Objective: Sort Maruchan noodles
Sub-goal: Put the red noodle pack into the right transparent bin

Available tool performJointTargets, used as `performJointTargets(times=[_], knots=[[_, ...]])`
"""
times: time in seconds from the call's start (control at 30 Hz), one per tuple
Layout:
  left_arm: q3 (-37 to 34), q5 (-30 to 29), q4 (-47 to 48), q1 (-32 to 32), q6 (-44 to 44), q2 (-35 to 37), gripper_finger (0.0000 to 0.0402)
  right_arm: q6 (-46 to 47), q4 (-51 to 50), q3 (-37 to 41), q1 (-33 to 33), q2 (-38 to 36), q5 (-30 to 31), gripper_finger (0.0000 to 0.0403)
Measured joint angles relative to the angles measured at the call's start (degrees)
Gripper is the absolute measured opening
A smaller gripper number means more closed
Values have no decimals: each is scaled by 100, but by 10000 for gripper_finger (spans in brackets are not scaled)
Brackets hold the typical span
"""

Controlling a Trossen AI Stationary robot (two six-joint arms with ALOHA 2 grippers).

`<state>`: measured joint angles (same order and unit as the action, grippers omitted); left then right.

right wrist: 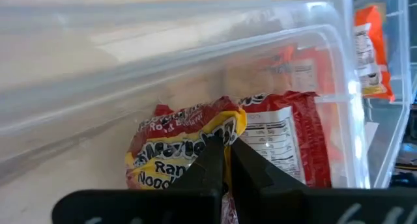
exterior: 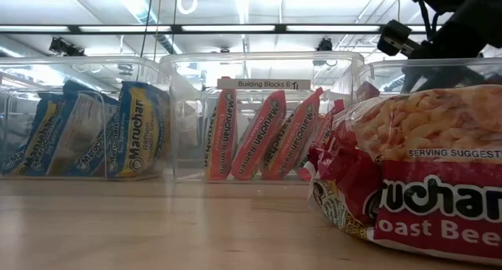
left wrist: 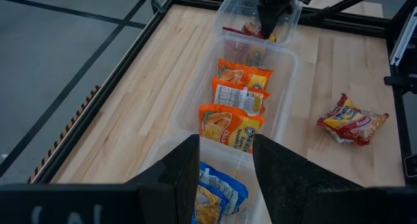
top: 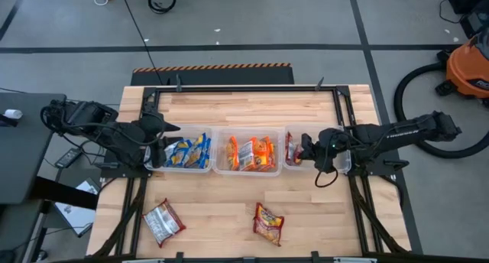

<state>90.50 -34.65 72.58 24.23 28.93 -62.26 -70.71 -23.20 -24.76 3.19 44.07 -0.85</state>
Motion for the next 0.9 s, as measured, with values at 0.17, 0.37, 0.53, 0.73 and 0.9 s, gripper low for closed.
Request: performJointTargets(times=[0.17, 0.37, 0.53, 0.73, 0.9], knots=[[0, 0, 0, 0, 2, 2, 148, -128, -329, -192, -24, 2, 19, 15], [0, 0, 0, 1, -2, 1, 148, -590, -392, -173, -286, 45, 21, 15], [0, 0, 2, 0, -2, 2, 148, -733, -354, -36, -385, 177, -47, 15], [0, 0, 0, 2, 2, 2, 148, -419, -244, -34, -495, 212, -25, 27], [0, 0, 0, 2, 0, 0, 148, -397, -183, -32, -493, 219, -26, 55]])
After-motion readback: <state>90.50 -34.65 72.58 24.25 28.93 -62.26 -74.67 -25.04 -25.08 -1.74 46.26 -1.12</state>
